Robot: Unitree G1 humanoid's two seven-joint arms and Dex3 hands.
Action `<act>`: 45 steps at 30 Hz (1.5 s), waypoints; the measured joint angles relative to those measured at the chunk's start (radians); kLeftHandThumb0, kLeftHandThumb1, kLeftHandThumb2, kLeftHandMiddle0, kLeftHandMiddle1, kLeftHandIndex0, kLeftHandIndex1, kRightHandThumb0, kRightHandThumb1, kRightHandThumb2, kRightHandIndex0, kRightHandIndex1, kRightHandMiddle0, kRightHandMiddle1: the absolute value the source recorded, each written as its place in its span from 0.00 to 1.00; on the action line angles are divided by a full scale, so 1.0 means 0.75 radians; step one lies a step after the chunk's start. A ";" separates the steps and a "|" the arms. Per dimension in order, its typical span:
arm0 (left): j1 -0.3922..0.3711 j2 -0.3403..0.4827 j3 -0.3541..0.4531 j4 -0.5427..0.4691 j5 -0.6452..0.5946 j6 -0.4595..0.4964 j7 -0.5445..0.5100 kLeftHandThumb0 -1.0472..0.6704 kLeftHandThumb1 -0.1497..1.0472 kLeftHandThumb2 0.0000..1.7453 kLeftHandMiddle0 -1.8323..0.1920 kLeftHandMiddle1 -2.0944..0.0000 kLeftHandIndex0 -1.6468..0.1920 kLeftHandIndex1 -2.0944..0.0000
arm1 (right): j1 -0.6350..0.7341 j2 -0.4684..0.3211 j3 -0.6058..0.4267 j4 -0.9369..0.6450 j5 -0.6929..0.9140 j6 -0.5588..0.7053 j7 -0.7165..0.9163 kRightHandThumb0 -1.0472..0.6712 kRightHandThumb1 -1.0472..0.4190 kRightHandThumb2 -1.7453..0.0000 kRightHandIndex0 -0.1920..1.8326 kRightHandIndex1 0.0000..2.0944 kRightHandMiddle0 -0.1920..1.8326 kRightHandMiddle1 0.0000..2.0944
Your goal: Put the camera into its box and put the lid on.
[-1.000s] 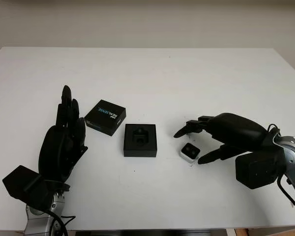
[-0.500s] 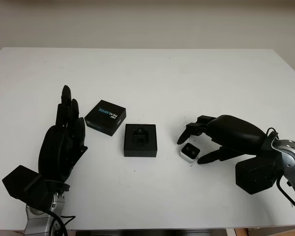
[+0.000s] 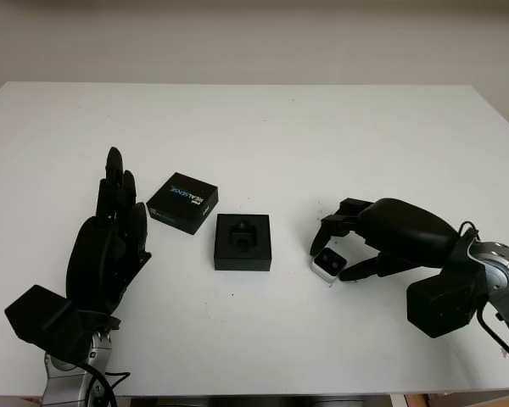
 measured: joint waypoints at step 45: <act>0.012 0.000 0.001 0.003 -0.012 0.024 -0.009 0.15 1.00 0.33 1.00 1.00 1.00 1.00 | 0.067 0.308 -0.179 -0.204 0.628 0.722 0.319 0.42 0.02 0.97 0.20 0.08 0.21 0.81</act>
